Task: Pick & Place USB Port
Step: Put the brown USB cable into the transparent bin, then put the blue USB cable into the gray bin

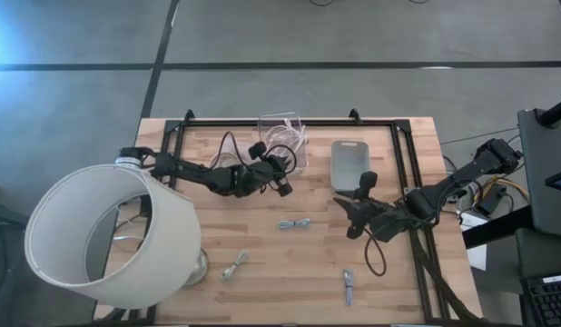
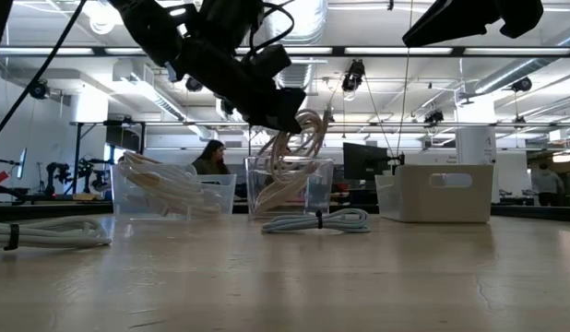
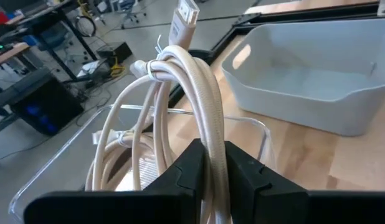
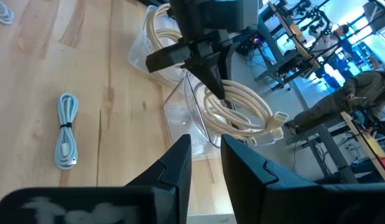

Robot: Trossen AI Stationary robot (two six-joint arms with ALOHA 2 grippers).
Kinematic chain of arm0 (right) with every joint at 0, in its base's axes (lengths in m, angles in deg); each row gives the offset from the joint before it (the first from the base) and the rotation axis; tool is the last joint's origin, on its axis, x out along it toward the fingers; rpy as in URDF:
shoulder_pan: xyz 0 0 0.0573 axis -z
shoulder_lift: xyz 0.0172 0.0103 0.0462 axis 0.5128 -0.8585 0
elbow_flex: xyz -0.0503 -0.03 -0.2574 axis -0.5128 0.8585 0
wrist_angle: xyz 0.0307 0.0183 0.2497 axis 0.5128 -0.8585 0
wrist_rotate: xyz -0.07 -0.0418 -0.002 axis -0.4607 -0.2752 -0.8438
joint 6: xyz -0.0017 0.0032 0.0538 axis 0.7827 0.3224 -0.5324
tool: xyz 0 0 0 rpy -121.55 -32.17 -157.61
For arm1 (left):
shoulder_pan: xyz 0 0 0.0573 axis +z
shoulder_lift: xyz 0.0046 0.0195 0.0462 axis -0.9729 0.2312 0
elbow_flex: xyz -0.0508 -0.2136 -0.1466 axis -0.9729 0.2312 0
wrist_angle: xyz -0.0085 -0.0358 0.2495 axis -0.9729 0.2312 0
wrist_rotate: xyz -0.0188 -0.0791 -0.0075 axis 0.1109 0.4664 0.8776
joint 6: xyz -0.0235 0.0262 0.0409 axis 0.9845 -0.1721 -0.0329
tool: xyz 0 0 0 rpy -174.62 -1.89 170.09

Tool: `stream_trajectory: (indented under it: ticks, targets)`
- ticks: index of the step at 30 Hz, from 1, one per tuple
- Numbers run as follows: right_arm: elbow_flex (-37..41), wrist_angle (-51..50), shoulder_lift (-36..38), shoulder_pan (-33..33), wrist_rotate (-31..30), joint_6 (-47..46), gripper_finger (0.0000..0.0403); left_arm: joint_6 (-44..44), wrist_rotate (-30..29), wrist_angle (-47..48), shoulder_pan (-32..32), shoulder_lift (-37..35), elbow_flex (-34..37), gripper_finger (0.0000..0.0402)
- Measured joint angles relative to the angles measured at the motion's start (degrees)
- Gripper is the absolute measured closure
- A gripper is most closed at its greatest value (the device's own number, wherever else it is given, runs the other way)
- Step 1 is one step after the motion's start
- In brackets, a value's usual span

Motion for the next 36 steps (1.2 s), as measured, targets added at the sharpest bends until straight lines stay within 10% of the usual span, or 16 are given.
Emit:
stream_trajectory:
  ticks: [14,22,36]
  targets:
    - [0.0,0.0,0.0,0.0,0.0,-0.2,0.0323,0.1,-6.9,3.7,1.0,0.0,0.0,0.0290]
    - [0.5,0.0,0.0,0.0,0.0,-0.2,0.0312,1.9,8.7,4.9,1.1,0.0,0.0,0.0230]
    - [0.9,0.0,0.0,-0.1,0.0,-0.4,0.0321,1.8,4.9,2.9,1.0,-0.1,-0.8,0.0209]
